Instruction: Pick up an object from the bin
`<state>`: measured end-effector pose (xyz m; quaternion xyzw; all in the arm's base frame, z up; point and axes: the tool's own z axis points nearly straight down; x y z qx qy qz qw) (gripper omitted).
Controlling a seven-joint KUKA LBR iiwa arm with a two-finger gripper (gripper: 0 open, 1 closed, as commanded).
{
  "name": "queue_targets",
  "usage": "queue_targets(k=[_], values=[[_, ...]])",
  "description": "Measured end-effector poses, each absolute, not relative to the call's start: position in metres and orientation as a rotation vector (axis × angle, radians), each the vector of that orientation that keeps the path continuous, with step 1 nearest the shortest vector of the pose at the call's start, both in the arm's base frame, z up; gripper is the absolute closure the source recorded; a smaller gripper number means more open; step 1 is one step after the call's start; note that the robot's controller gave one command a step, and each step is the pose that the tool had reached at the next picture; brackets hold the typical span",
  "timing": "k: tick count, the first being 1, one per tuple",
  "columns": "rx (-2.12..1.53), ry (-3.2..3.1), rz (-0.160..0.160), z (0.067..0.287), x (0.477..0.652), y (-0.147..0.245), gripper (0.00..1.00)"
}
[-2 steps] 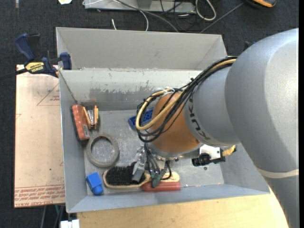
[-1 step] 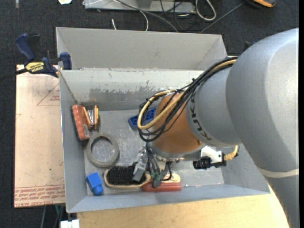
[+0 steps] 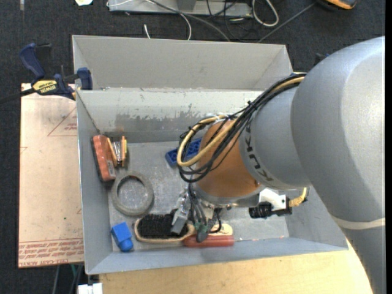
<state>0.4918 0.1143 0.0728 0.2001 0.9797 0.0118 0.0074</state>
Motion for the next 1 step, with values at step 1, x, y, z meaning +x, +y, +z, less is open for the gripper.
queue_targets(k=[1], values=[[0.626,3.063,0.037,0.0728,0.4918,0.1143,1.00]])
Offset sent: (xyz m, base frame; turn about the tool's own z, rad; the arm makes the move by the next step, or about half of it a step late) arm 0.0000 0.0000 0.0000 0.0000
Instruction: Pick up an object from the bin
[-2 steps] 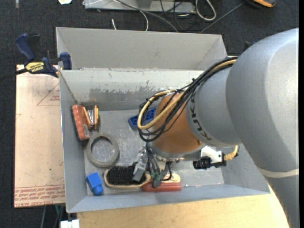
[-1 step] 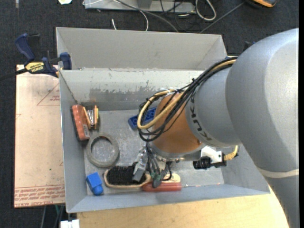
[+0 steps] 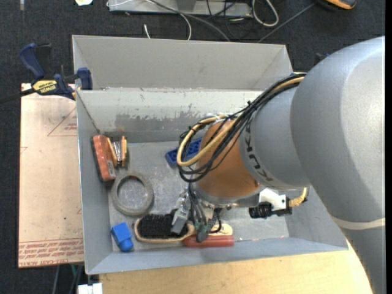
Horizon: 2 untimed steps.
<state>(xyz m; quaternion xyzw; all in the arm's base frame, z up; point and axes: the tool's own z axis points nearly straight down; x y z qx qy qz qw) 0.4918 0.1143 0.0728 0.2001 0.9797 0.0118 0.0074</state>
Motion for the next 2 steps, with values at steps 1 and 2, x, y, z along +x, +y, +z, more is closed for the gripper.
queue_targets(k=[1,2], values=[[0.626,3.063,0.037,0.0728,0.4918,0.1143,1.00],[0.626,3.063,0.037,0.0728,0.4918,0.1143,1.00]])
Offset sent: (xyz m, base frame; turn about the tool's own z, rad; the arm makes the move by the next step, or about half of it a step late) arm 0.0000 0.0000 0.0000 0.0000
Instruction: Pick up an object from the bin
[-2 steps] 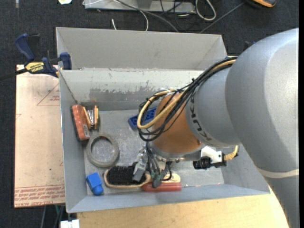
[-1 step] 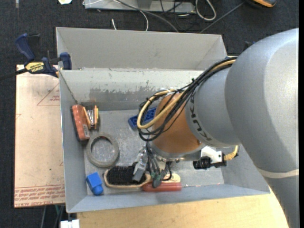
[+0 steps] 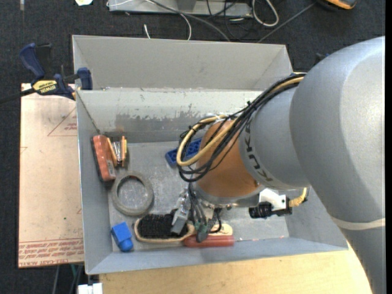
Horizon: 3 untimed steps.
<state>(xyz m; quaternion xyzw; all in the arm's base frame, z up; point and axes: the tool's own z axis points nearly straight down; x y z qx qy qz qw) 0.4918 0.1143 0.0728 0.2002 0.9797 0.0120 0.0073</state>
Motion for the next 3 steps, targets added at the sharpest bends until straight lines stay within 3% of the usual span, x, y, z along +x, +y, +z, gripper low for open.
queue_targets(k=[3], values=[[0.627,3.063,0.038,0.0727,0.4918,0.1143,1.00]])
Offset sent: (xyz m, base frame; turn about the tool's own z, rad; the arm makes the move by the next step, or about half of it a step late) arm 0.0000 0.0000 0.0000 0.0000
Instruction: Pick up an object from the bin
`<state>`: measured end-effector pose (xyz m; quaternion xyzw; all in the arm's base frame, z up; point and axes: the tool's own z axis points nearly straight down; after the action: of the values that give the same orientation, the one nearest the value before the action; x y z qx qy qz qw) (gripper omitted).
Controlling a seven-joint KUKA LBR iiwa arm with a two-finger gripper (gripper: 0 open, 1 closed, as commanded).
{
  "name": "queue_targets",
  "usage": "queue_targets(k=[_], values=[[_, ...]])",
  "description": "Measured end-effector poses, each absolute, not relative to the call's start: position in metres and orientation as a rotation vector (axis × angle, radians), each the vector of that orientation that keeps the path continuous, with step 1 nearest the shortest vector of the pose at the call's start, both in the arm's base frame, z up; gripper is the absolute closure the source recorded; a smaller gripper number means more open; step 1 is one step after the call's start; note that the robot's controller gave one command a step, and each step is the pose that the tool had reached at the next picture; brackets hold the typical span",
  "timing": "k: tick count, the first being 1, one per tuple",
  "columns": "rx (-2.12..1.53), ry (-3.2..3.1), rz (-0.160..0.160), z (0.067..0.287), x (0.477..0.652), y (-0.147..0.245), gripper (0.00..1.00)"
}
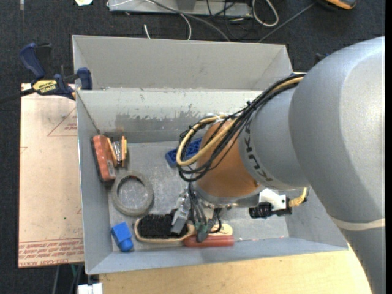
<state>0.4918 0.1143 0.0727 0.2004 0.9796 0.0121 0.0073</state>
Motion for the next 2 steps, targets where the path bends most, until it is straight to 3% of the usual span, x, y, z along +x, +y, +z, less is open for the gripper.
queue_targets(k=[2], values=[[0.627,3.063,0.038,0.0727,0.4918,0.1143,1.00]])
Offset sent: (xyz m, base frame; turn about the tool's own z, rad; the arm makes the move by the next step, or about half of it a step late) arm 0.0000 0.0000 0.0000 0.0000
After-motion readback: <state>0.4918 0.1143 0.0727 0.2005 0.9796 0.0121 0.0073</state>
